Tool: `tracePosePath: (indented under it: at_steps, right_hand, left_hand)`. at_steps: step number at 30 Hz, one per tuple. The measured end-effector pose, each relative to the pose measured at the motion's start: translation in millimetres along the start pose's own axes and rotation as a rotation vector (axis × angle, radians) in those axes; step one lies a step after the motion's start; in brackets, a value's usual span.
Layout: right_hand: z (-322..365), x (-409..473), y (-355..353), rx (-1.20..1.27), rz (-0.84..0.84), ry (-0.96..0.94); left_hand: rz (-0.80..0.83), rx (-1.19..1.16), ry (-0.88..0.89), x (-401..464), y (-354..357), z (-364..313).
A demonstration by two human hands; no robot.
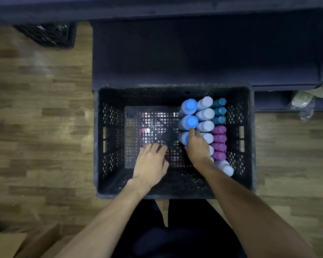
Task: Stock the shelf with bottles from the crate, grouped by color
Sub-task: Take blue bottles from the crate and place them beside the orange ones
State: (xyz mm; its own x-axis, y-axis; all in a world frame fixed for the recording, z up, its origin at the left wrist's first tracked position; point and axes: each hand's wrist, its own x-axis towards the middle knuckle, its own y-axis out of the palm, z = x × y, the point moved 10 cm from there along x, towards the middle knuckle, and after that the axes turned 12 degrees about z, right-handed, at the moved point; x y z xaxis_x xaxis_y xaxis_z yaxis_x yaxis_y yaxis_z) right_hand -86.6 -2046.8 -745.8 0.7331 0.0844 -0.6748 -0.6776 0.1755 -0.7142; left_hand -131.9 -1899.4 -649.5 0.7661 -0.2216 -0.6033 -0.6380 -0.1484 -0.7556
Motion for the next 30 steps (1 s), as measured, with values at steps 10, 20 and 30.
tracePosePath:
  at_steps: [10,20,30]
  right_hand:
    - [-7,-11,-11,0.280,-0.079,-0.015]
    - [-9,-89,-101,0.731,-0.255,-0.110]
    - [26,-148,-223,0.614,-0.455,-0.348]
  left_hand:
    - [0.011,-0.006,0.025,-4,4,1]
    - [-0.009,0.009,0.085,-13,-51,-20]
    - [-0.253,0.154,0.123,-35,-152,-38]
